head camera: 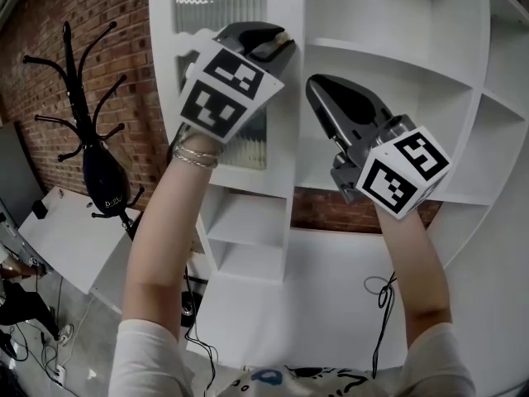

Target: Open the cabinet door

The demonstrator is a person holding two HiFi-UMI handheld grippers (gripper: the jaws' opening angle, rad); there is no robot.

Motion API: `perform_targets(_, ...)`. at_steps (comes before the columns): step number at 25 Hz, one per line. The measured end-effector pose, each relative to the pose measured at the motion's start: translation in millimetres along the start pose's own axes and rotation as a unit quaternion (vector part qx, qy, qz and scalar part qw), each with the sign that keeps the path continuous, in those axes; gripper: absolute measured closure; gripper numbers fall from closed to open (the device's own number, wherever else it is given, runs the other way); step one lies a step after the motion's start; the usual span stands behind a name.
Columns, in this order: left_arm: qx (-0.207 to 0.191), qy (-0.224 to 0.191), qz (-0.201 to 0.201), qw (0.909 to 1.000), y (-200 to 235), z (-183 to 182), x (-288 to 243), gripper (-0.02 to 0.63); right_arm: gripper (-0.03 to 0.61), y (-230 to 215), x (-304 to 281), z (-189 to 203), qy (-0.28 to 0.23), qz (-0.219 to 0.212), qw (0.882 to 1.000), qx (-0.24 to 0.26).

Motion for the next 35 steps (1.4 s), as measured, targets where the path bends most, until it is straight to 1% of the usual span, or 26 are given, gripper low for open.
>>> perform_targets(7,0.035,-0.028,0.021,0.9988,1,-19,42,0.526,0.549,32,4,-10,-0.013,-0.015,1.0,-0.002)
perform_targets(15,0.077,-0.044,0.029,0.9956,10,-26,78,0.528,0.549,48,-13,-22,-0.042,-0.035,0.998,0.014)
perform_targets(19,0.072,-0.04,0.031,0.9961,15,-32,91,0.531,0.549,55,-20,-30,-0.054,-0.047,0.997,0.024)
perform_targets(21,0.078,-0.043,0.033,0.9955,15,-34,95,0.534,0.549,59,-21,-33,-0.059,-0.058,0.996,0.028)
perform_targets(26,0.111,-0.063,0.038,0.9911,20,-34,111,0.535,0.549,70,-24,-41,-0.08,-0.084,0.993,0.012)
perform_targets(30,0.126,-0.075,0.037,0.9885,28,-34,128,0.535,0.549,78,-26,-46,-0.094,-0.098,0.991,0.007)
perform_targets(35,0.158,-0.088,0.037,0.9829,39,-34,148,0.535,0.549,86,-32,-50,-0.11,-0.119,0.987,-0.002)
Point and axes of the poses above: the fingertips, and each gripper's own axes: x backward along the fingers, y to its left, z out of its underside, the point moved 9 cm from there along x, backward along the fingers, and after that the axes turned 7 degrees about -y, right-handed, at the moved point
